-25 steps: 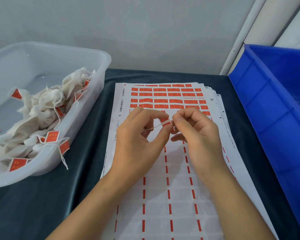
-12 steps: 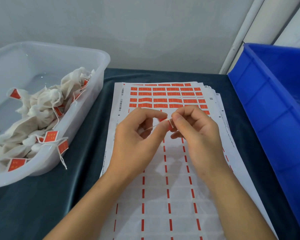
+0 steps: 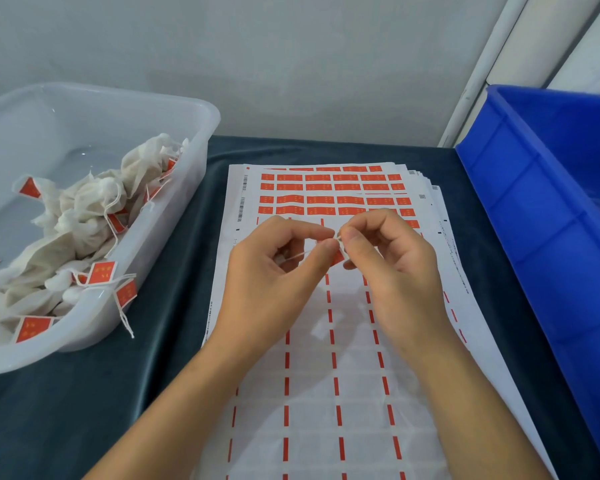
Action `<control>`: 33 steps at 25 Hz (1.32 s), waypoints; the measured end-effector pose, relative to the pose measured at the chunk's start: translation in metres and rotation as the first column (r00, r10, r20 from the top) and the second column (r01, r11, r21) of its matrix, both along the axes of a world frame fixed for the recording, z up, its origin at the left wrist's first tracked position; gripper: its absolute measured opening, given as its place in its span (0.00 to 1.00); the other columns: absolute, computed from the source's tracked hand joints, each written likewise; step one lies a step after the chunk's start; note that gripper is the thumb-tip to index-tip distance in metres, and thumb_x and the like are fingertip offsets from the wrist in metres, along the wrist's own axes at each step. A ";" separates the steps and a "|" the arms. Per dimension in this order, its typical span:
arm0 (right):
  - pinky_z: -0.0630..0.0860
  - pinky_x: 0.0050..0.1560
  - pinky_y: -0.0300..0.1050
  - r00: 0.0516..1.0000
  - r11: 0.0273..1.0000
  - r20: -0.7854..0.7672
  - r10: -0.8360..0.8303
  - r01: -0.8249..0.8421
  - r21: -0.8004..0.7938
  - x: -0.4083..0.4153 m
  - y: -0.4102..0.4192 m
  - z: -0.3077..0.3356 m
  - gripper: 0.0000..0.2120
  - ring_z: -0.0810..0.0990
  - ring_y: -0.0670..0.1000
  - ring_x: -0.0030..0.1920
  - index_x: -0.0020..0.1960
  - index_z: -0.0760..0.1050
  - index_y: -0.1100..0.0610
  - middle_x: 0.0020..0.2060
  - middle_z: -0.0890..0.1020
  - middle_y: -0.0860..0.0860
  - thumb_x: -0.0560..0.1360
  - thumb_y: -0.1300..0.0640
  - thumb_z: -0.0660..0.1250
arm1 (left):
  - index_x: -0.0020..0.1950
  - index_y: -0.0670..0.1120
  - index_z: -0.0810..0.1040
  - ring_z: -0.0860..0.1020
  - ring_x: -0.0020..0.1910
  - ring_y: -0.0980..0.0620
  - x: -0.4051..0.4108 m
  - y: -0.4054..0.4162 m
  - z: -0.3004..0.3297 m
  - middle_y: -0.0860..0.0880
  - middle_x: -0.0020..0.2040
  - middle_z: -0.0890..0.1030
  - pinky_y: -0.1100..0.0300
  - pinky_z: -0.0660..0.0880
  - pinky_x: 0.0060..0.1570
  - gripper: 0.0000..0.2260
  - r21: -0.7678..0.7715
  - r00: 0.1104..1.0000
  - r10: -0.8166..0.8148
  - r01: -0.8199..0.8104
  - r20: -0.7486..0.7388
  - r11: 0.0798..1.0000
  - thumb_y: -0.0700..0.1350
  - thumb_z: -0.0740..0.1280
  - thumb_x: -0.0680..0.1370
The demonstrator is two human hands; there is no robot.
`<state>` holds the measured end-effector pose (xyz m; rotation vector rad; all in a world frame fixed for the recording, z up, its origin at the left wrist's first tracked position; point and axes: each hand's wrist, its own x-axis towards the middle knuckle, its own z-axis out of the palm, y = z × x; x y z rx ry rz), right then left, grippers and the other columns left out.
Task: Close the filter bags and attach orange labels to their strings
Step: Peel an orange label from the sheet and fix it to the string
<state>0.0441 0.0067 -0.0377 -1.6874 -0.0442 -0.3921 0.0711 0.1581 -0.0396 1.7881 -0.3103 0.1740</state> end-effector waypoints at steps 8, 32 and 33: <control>0.83 0.55 0.55 0.997 0.998 -0.072 0.015 -0.019 -0.052 0.002 -0.002 -0.001 0.03 0.84 0.51 0.53 0.52 0.80 0.50 0.47 0.84 0.45 0.82 0.54 0.67 | 0.47 0.58 0.88 0.83 0.47 0.46 0.009 0.008 0.006 0.57 0.46 0.86 0.40 0.82 0.50 0.03 0.012 0.986 -0.082 0.084 -0.146 0.996 0.50 0.74 0.78; 0.81 0.43 0.34 0.993 0.999 -0.115 0.038 -0.039 -0.005 0.003 -0.001 0.002 0.04 0.87 0.47 0.43 0.52 0.79 0.54 0.40 0.86 0.45 0.83 0.57 0.66 | 0.48 0.51 0.89 0.83 0.39 0.61 0.015 0.012 0.005 0.54 0.43 0.88 0.72 0.76 0.39 0.07 -0.037 0.946 -0.169 0.165 -0.276 0.986 0.48 0.71 0.81; 0.81 0.43 0.34 0.993 0.999 -0.115 0.039 -0.040 -0.002 0.003 0.000 0.002 0.04 0.87 0.47 0.43 0.52 0.79 0.54 0.40 0.86 0.45 0.83 0.57 0.66 | 0.47 0.51 0.89 0.83 0.39 0.61 0.015 0.012 0.005 0.54 0.43 0.88 0.72 0.76 0.39 0.07 -0.038 0.946 -0.166 0.162 -0.279 0.986 0.49 0.71 0.81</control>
